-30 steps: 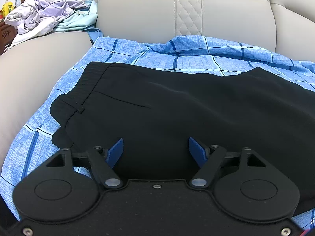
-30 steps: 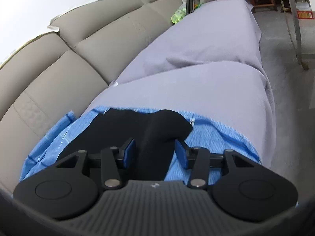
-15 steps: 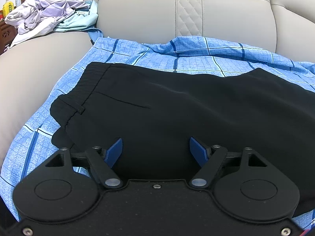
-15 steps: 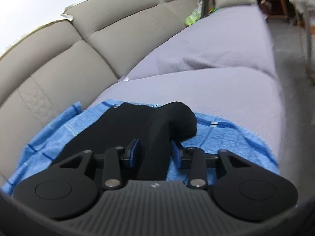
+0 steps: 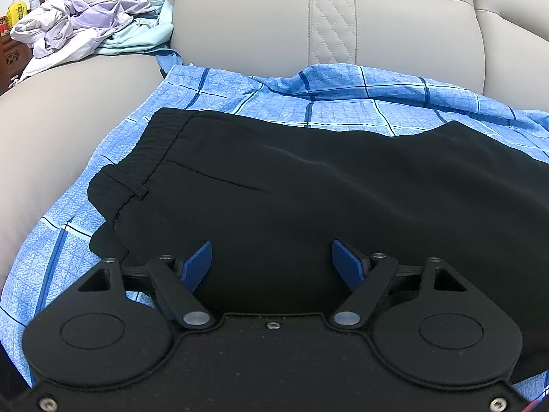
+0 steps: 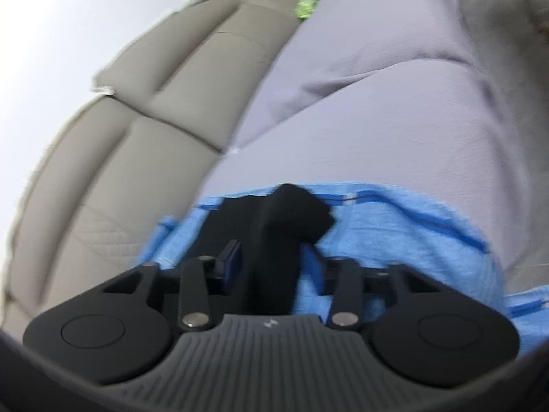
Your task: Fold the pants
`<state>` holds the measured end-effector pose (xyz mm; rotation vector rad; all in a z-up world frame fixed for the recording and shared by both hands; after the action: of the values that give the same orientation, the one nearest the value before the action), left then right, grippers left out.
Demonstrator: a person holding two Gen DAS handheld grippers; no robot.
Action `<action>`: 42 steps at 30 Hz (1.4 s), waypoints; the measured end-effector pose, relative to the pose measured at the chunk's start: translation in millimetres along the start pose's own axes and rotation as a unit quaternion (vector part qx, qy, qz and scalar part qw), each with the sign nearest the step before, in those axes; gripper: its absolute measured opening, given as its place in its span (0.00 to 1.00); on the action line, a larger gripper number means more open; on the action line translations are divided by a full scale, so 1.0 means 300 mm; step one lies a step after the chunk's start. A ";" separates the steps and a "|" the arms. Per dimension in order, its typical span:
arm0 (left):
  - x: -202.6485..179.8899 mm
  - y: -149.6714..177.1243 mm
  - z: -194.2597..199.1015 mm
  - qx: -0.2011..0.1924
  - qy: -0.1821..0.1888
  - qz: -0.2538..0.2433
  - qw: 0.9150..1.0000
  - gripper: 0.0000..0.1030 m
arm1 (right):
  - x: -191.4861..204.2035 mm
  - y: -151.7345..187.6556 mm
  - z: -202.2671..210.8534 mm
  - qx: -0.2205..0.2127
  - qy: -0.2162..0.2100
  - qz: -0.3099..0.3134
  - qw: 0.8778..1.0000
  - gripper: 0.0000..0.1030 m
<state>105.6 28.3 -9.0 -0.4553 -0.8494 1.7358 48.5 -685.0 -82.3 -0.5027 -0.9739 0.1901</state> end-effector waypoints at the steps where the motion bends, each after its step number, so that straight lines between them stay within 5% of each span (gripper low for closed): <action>1: 0.000 0.000 -0.001 0.000 -0.001 0.001 1.000 0.75 | 0.002 0.001 -0.005 -0.005 0.014 0.008 1.000 0.43; 5: 0.001 -0.001 -0.002 0.001 0.000 -0.001 1.000 0.75 | 0.037 -0.003 -0.044 -0.031 0.038 0.032 0.998 0.48; 7: 0.001 -0.002 -0.003 0.001 0.000 -0.001 1.000 0.75 | 0.087 0.002 -0.072 -0.024 0.043 0.083 0.995 0.61; 9: 0.000 -0.003 -0.003 0.001 -0.001 -0.001 1.000 0.75 | 0.139 0.004 -0.097 -0.010 0.043 0.125 0.991 0.47; 10: 0.001 -0.003 -0.003 0.001 0.000 -0.002 1.000 0.75 | 0.159 0.005 -0.113 0.004 0.037 0.136 0.990 0.12; 12: 0.001 -0.004 -0.003 0.002 0.000 -0.001 1.000 0.75 | 0.185 0.019 -0.136 0.037 0.008 0.130 0.991 0.08; 18: 0.003 0.002 -0.002 -0.004 0.006 -0.005 1.000 0.74 | 0.481 0.146 -0.075 0.044 -0.058 0.228 0.971 0.08; 20: 0.010 0.004 -0.002 -0.004 0.011 0.001 1.000 0.74 | 0.631 0.277 -0.037 0.068 -0.104 0.289 0.949 0.08; 22: 0.019 0.005 0.000 -0.003 0.017 0.008 1.000 0.73 | 0.774 0.477 0.008 0.114 -0.150 0.358 0.915 0.08; 28: 0.046 0.013 0.012 -0.007 0.031 0.014 0.999 0.72 | 0.919 1.211 0.220 0.257 -0.272 0.517 0.770 0.09; 29: 0.047 0.013 0.013 -0.007 0.032 0.015 0.999 0.72 | 0.913 1.289 0.257 0.259 -0.280 0.534 0.754 0.09; 32: 0.052 0.017 0.014 -0.011 0.039 0.014 0.999 0.72 | 0.907 1.405 0.388 0.216 -0.289 0.567 0.741 0.09; 36: 0.060 0.024 0.016 -0.017 0.051 0.017 0.998 0.72 | 0.916 1.384 0.410 0.232 -0.305 0.545 0.745 0.09; 42: 0.092 0.010 0.044 -0.020 0.081 0.034 0.996 0.72 | 0.881 1.417 0.477 0.242 -0.308 0.600 0.698 0.10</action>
<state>85.7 49.6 0.5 -0.6504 -0.7601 1.7206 105.8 -170.3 -28.3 -0.5197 -1.0353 1.8706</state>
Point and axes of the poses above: each gripper's, at about its wrist camera, not at the fingertips, and z roughly against the way its jaws point, x to its left, y to its underside, the point moved 2 cm from there along -z, roughly the way its jaws point, and after that the axes turned 1 degree about -z, right-handed, at the moved point
